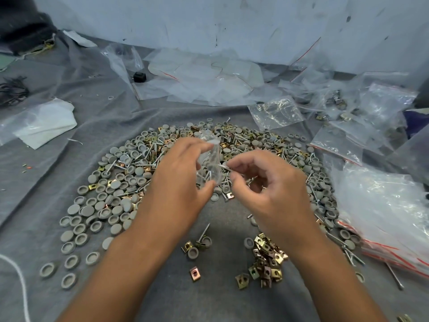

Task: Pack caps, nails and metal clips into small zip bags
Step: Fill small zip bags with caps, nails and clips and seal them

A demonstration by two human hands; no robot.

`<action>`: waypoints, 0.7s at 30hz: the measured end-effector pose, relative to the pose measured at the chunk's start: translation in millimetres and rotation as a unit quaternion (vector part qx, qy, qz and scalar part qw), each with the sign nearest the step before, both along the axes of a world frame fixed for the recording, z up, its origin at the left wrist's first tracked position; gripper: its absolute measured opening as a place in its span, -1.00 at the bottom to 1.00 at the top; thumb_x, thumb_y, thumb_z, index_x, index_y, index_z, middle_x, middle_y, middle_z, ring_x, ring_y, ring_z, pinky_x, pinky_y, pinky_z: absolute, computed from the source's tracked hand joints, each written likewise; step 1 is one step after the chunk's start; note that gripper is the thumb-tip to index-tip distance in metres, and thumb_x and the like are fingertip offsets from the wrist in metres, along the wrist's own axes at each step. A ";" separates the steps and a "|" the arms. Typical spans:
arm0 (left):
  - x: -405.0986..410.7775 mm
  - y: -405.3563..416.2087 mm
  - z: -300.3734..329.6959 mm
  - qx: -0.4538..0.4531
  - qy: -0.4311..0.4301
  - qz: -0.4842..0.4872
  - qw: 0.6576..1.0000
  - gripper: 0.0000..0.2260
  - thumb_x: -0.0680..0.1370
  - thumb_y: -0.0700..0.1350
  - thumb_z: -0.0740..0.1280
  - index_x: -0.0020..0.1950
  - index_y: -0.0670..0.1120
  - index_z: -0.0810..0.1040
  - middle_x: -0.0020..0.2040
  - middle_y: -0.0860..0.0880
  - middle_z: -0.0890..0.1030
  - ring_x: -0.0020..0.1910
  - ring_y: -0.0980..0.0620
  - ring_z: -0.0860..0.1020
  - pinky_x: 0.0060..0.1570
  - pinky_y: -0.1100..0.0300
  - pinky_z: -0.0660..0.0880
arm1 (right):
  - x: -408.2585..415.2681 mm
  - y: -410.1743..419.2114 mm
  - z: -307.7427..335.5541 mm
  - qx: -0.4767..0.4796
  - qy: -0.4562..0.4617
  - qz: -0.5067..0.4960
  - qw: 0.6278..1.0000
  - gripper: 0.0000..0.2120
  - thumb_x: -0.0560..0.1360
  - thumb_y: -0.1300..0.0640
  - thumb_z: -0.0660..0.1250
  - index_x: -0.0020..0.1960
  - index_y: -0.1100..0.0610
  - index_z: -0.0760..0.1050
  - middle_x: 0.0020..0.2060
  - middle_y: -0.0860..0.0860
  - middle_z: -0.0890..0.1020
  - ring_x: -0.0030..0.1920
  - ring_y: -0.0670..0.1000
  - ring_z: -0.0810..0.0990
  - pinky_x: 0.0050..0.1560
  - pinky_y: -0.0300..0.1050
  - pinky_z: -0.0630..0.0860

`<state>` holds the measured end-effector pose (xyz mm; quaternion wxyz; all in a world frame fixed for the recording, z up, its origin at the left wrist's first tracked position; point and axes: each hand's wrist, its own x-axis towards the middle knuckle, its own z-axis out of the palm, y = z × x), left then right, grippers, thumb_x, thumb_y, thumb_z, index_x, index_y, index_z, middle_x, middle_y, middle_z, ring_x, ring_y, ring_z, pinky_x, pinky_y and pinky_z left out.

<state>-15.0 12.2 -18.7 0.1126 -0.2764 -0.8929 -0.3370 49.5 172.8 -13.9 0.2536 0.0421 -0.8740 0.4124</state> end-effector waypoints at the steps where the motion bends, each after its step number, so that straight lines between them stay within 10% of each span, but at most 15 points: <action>1: 1.5 1.2 -0.7 -0.002 0.003 -0.004 1.000 -0.43 0.36 -0.15 0.56 0.36 -0.06 0.52 0.19 0.15 0.45 -0.07 0.23 0.40 0.14 0.56 0.25 | -2.8 -4.3 -1.6 0.018 0.012 -0.013 1.000 -0.88 0.50 0.25 0.44 0.00 0.08 0.63 -0.18 -0.16 0.63 -0.18 -0.13 0.61 -0.18 -0.40 0.46; 16: 4.3 1.5 -1.2 0.012 0.021 -0.031 0.999 -0.43 0.40 -0.14 0.55 0.39 -0.01 0.50 0.24 0.13 0.48 -0.04 0.24 0.43 0.15 0.47 0.31 | -12.7 -5.5 -8.3 0.042 0.067 -0.080 0.994 -0.84 0.58 0.14 0.42 0.15 0.03 0.58 0.00 -0.15 0.60 -0.02 -0.19 0.60 -0.03 -0.32 0.53; 21: 8.3 1.0 7.7 0.045 0.076 -0.094 0.992 -0.58 0.50 -0.01 0.42 0.35 -0.03 0.53 0.26 0.12 0.51 0.27 0.15 0.46 0.31 0.22 0.39 | -13.9 13.6 0.3 0.086 0.079 -0.038 0.992 -0.75 0.64 0.13 0.34 0.31 0.03 0.57 0.20 -0.05 0.56 0.22 -0.04 0.54 0.17 -0.09 0.52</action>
